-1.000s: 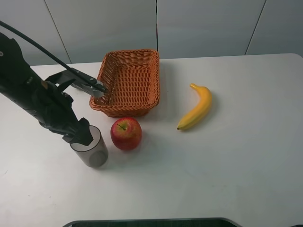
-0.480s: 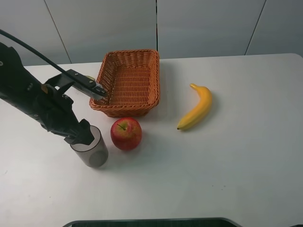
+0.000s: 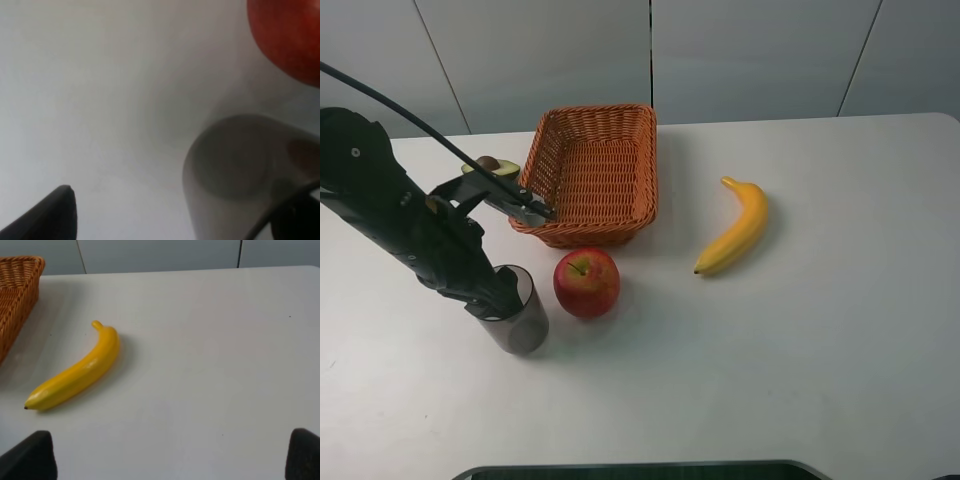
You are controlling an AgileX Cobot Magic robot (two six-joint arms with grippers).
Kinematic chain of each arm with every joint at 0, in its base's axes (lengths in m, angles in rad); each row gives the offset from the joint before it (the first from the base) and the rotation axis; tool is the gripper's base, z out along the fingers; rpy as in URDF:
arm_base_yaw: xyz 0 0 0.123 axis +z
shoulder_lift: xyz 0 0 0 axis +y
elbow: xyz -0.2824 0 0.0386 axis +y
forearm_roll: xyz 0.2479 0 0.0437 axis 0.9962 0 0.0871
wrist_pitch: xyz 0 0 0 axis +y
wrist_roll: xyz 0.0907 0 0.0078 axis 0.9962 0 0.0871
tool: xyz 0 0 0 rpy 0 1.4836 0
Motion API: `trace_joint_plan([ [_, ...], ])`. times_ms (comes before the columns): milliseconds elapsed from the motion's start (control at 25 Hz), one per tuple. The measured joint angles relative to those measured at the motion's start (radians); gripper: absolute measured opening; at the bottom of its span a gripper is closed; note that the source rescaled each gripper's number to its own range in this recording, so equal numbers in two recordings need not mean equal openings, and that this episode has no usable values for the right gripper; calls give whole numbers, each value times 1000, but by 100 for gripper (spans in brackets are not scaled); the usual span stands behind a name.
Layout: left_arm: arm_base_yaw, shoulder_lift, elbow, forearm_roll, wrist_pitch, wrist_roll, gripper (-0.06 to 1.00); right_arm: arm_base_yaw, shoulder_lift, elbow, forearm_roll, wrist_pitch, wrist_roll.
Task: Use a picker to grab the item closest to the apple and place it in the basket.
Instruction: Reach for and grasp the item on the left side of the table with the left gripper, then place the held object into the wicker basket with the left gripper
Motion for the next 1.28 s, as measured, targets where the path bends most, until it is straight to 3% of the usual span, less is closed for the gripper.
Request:
trace_joint_plan([
  [160,0,0,0,-4,0,0,99,0,0,0,0,0,0],
  [280,0,0,0,-6,0,0,90,0,0,0,0,0,0],
  [400,0,0,0,-8,-2,0,54,0,0,0,0,0,0],
  [480,0,0,0,-8,-7,0,16,0,0,0,0,0,0],
  [560,0,0,0,-8,-8,-2,2,0,0,0,0,0,0],
  [1280,-2,0,-2,-12,15,-2,0,0,0,0,0,0,0],
])
